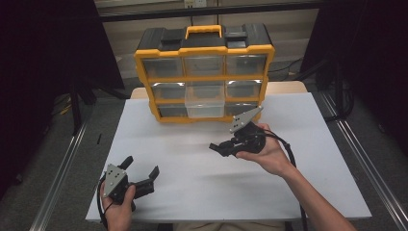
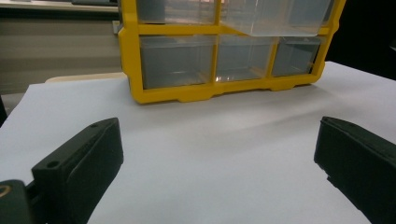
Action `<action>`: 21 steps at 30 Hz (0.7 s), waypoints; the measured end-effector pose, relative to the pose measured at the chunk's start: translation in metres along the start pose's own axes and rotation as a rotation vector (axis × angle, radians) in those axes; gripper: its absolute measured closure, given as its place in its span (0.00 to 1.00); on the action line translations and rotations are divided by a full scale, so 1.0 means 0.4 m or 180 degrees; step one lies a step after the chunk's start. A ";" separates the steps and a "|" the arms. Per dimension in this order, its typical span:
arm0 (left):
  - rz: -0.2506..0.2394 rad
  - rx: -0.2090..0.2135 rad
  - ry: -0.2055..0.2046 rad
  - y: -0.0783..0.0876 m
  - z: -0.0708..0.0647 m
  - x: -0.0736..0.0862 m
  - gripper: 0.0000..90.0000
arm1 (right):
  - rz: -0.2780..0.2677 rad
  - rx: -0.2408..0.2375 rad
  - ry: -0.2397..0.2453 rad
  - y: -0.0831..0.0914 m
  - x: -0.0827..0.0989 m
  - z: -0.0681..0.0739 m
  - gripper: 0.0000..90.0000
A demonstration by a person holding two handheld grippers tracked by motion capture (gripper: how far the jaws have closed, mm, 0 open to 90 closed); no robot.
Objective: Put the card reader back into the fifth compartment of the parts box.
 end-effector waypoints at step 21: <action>-0.0015 -0.0013 0.0013 0.001 0.000 -0.001 0.02 | -0.0095 0.0094 0.0103 0.035 -0.056 -0.021 0.82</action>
Point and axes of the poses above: each handheld gripper's, and its own axes: y roughly backward along the jaws, x roughly out of its underside, z roughly to its left, the point moved 5 cm from there along -y, roughly forward along the jaws, and after that the axes turned 4 degrees about y, right-handed, at the moved point
